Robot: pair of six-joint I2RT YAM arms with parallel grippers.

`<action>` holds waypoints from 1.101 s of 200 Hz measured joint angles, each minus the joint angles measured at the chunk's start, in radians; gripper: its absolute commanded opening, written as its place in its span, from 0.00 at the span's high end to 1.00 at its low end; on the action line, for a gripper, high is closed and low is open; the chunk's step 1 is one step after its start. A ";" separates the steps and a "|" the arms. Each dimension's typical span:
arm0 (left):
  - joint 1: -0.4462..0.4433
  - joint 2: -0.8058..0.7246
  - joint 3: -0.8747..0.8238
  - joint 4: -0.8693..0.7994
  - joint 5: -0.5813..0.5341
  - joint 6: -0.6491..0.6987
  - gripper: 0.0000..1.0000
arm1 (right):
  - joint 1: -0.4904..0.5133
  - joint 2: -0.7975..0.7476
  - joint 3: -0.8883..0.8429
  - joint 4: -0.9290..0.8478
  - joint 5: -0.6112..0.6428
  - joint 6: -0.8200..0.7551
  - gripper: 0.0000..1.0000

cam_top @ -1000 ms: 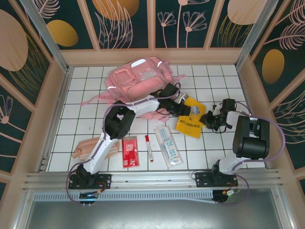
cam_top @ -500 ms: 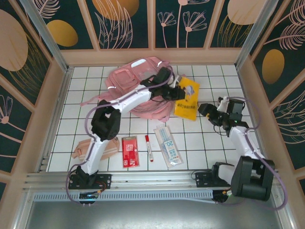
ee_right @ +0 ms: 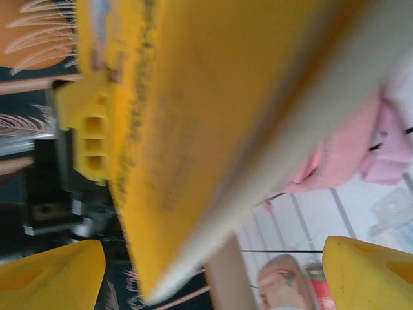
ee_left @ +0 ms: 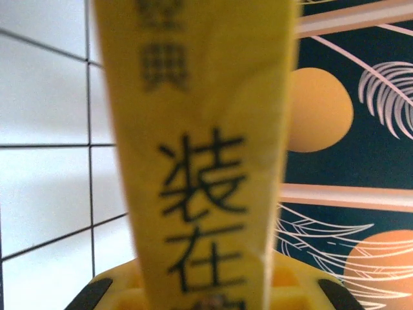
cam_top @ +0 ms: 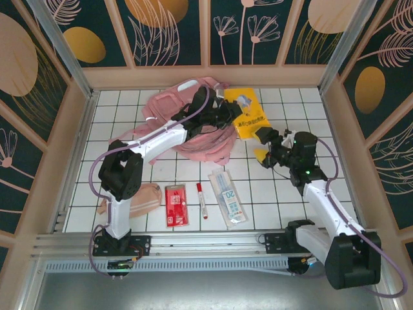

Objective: Pack the student bag

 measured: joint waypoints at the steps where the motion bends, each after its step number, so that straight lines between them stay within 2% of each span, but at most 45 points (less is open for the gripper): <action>1: 0.000 0.000 -0.005 0.003 0.000 -0.004 1.00 | 0.004 0.005 0.000 0.009 0.003 0.008 0.15; 31: 0.000 -0.022 -0.115 0.084 -0.005 -0.095 1.00 | 0.050 0.087 0.001 0.130 0.056 0.103 0.28; 47: 0.002 -0.056 -0.188 0.143 -0.020 -0.159 0.99 | 0.058 0.103 0.000 0.171 0.088 0.131 0.46; 55: 0.005 -0.077 -0.224 0.174 -0.026 -0.189 0.98 | 0.060 0.103 -0.002 0.190 0.106 0.145 0.60; 62: 0.007 -0.093 -0.249 0.191 -0.027 -0.212 0.97 | 0.060 0.103 -0.003 0.210 0.122 0.152 0.68; 71: 0.007 -0.114 -0.277 0.215 -0.028 -0.238 0.91 | 0.060 0.105 -0.003 0.225 0.137 0.159 0.84; 76: 0.007 -0.124 -0.287 0.229 -0.027 -0.251 0.85 | 0.060 0.110 -0.002 0.236 0.145 0.155 0.95; 80: 0.007 -0.130 -0.293 0.237 -0.025 -0.255 0.80 | 0.060 0.114 -0.001 0.240 0.150 0.146 1.00; 88: 0.007 -0.143 -0.302 0.251 -0.029 -0.262 0.72 | 0.060 0.126 0.001 0.258 0.152 0.146 1.00; 104: 0.014 -0.168 -0.314 0.245 -0.016 -0.245 0.66 | 0.060 0.147 0.022 0.266 0.164 0.126 1.00; 119: 0.026 -0.199 -0.314 0.191 -0.013 -0.148 0.59 | 0.047 0.152 0.047 0.249 0.174 0.081 1.00; 128: 0.039 -0.221 -0.303 0.124 -0.027 -0.015 0.51 | 0.031 0.148 0.070 0.226 0.183 0.040 1.00; 146: 0.066 -0.246 -0.262 0.003 -0.087 0.242 0.50 | -0.023 0.127 0.118 0.154 0.205 -0.040 1.00; 174: 0.088 -0.252 -0.213 -0.162 -0.140 0.663 0.50 | -0.169 0.071 0.201 0.023 0.226 -0.167 1.00; 195: 0.076 -0.203 -0.166 -0.268 -0.159 0.880 0.49 | -0.265 0.043 0.264 -0.071 0.244 -0.261 1.00; 220: 0.057 -0.098 -0.079 -0.367 -0.158 1.037 0.49 | -0.310 0.025 0.309 -0.165 0.258 -0.357 1.00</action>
